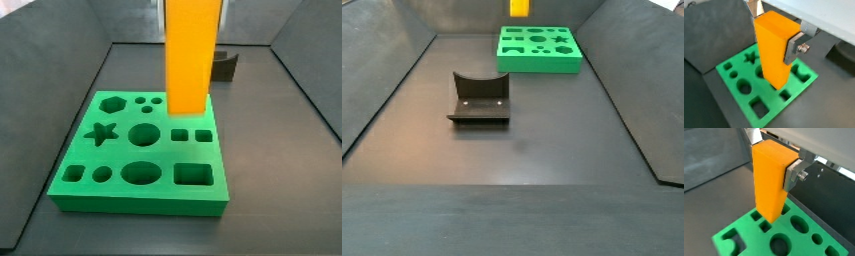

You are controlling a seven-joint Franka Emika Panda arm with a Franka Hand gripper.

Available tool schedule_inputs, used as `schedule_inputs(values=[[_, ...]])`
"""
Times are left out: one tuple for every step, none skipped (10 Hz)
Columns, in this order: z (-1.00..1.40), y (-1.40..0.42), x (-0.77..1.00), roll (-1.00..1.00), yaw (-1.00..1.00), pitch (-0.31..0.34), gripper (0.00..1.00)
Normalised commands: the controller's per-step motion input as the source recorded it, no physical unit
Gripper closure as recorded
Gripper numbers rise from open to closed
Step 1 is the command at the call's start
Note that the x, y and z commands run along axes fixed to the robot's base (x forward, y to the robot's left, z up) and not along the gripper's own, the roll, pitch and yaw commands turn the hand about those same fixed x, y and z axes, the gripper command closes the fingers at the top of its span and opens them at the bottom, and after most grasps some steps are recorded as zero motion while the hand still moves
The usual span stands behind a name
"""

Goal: Insert the rectangle object.

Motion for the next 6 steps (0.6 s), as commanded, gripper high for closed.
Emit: schedule_inputs(values=[[-0.79, -0.52, -0.04, 0.00, -0.06, -0.176, 1.00], [-0.75, -0.45, -0.07, 0.00, -0.07, -0.179, 1.00], [-0.75, -0.46, -0.02, 0.00, 0.00, -0.176, 1.00], [-0.71, -0.41, 0.00, 0.00, 0.00, -0.164, 1.00], [-0.68, -0.36, 0.00, -0.01, 0.00, -0.164, 1.00], [-0.57, -0.33, 0.00, -0.03, 0.00, -0.151, 1.00]])
